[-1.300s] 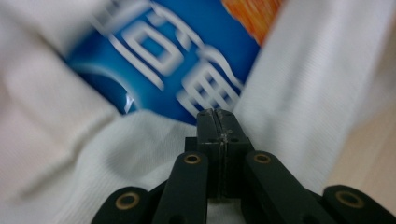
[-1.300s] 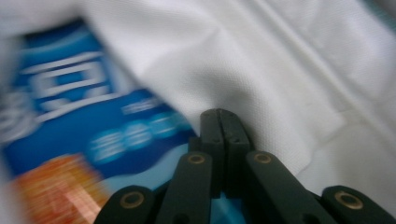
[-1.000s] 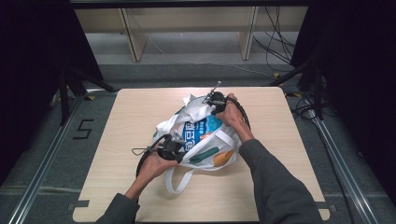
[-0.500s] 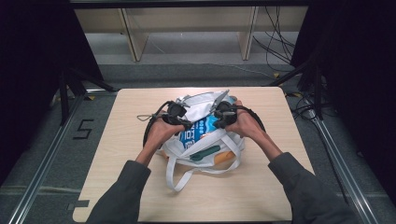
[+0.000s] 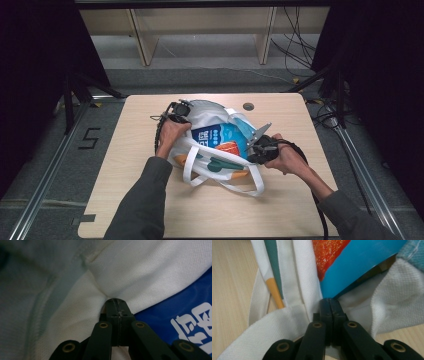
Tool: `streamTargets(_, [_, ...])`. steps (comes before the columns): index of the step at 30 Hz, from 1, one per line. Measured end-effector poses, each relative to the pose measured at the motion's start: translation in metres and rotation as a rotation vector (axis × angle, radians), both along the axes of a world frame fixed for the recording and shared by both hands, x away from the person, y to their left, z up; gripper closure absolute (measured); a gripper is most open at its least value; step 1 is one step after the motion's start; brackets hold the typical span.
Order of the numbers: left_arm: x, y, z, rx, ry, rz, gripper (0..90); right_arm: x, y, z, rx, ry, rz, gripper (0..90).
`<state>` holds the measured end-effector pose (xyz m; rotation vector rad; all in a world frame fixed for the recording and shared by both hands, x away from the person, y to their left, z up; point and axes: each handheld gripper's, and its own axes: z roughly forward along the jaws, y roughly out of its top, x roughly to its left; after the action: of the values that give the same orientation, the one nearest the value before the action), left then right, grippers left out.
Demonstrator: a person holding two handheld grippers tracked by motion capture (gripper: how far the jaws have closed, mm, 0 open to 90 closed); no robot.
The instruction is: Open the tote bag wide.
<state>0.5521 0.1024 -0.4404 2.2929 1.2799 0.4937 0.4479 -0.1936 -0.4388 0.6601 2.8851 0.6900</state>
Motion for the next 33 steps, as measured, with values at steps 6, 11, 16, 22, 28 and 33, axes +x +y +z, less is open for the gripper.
streamTargets(6, [-0.028,-0.011,0.021,-0.007,-0.028,-0.151,81.9,0.02,0.006,0.037,0.108,-0.111,-0.006,90.0])
streamTargets(11, [-0.052,-0.01,0.017,0.065,0.043,-0.257,80.5,0.063,0.034,0.053,0.132,-0.193,-0.054,90.0])
streamTargets(16, [-0.066,0.009,0.012,0.032,0.088,-0.278,82.2,0.111,0.059,0.026,0.065,-0.161,-0.152,90.0])
streamTargets(22, [-0.087,0.02,0.004,0.077,0.086,-0.327,88.1,0.152,0.044,-0.017,0.01,-0.079,-0.324,90.0])
streamTargets(28, [-0.086,0.021,0.021,-0.008,0.006,-0.284,83.0,0.146,0.045,0.013,-0.025,-0.111,-0.295,90.0])
streamTargets(33, [-0.059,0.009,0.04,-0.088,-0.044,-0.228,82.2,0.123,0.052,0.043,0.051,-0.158,-0.206,90.0])
